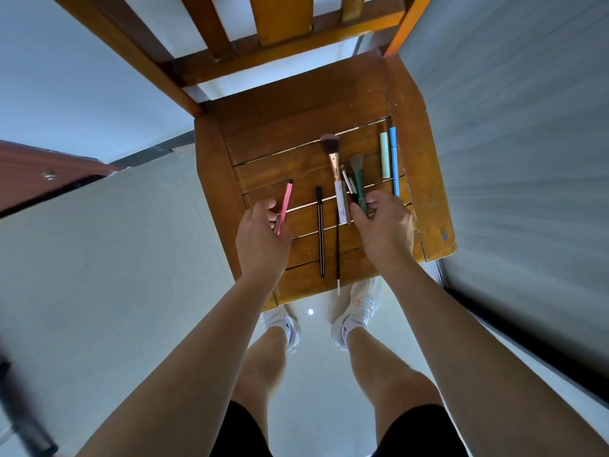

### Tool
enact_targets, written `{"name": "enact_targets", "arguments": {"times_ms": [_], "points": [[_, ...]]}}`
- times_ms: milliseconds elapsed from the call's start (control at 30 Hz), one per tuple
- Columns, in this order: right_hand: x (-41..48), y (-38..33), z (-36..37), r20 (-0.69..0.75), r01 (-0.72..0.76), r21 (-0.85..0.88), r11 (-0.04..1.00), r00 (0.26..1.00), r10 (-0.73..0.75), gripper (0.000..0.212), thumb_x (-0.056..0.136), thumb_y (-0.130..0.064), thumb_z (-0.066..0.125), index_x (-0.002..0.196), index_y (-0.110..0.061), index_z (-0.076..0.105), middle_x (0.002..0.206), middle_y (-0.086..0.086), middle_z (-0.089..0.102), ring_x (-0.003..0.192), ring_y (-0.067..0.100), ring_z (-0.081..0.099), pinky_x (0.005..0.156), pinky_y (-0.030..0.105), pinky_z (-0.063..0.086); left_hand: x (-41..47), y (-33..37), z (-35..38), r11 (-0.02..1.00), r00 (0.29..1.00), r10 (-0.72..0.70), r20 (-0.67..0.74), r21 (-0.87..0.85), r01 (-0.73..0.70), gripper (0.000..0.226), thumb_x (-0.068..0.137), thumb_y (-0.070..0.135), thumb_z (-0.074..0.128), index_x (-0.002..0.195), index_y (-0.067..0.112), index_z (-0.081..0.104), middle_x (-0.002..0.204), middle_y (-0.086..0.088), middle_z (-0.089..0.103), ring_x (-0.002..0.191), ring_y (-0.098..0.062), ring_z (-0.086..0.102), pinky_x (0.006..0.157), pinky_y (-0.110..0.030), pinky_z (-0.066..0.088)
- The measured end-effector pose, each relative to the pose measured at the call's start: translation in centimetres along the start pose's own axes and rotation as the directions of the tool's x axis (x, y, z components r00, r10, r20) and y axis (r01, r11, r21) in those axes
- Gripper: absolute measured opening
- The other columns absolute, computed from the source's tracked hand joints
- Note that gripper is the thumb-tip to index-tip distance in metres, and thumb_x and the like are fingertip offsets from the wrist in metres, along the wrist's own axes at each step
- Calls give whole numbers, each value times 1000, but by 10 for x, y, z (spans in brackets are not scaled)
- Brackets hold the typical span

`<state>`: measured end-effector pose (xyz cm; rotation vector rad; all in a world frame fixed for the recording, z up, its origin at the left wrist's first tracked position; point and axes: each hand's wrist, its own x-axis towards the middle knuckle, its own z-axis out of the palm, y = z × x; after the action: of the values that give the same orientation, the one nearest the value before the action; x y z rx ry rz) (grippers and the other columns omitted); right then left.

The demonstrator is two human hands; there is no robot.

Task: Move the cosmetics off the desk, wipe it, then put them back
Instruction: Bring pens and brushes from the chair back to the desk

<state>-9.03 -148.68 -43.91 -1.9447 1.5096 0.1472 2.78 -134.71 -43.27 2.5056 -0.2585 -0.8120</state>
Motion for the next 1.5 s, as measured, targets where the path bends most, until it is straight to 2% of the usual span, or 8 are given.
{"name": "enact_targets", "arguments": {"times_ms": [133,433,633,800,967,1233,1367,1500], "points": [[-4,2,0,6,-28,39,999,1000,27,33,93,-39,69,121,-21,67,111,-4,74,94,15,69,59,15,36,3,-3,1,1000,1000,-7,1,13,7,34,90,20,71,124,19,65,117,0,67,98,-15,62,91,-28,50],[-7,3,0,0,-68,154,986,998,69,30,90,-36,73,113,-17,74,101,-5,76,84,7,66,60,14,42,1,-13,-2,996,997,74,-25,47,-73,22,93,24,67,114,19,74,108,0,72,86,-7,58,72,-3,30],[-17,-5,-22,-25,-26,115,993,999,29,35,89,-47,71,114,-22,74,99,-12,73,80,5,64,59,17,44,-12,1,-35,992,993,53,-109,-108,-65,16,93,19,68,107,16,76,100,3,73,87,-9,64,78,-4,37],[-45,-37,-76,-43,41,158,987,998,-35,30,88,-51,70,105,-28,76,80,-21,66,71,0,63,58,20,49,-46,43,-97,953,968,84,-236,-266,-148,11,90,19,69,99,25,71,84,18,68,77,5,63,74,2,42],[-86,-102,-163,-95,260,258,931,965,-243,20,87,-49,72,97,-33,76,66,-30,62,71,-12,62,49,6,41,-109,102,-187,883,912,31,-408,-417,-217,21,89,26,73,103,38,64,84,25,66,82,4,66,74,-12,53],[-214,-213,-272,37,594,373,713,759,-651,25,87,-50,73,100,-30,78,74,-18,72,69,1,67,65,29,60,-290,132,-326,807,723,-147,-675,-504,-307,27,85,15,76,111,22,72,85,19,71,77,-3,69,72,-17,58],[-301,-261,-291,79,705,458,542,575,-815,23,84,-42,77,102,-27,79,70,-23,70,69,-2,68,64,20,57,-378,104,-384,788,602,-214,-769,-500,-359,24,84,15,76,98,34,71,83,19,71,71,-8,69,69,-28,59],[-413,-288,-291,92,793,500,350,353,-931,8,85,-39,76,87,-32,77,67,-19,70,65,1,66,64,20,50,-477,44,-428,795,437,-305,-846,-479,-372,20,85,13,74,100,27,74,85,6,74,70,-13,70,71,-35,60]]}}
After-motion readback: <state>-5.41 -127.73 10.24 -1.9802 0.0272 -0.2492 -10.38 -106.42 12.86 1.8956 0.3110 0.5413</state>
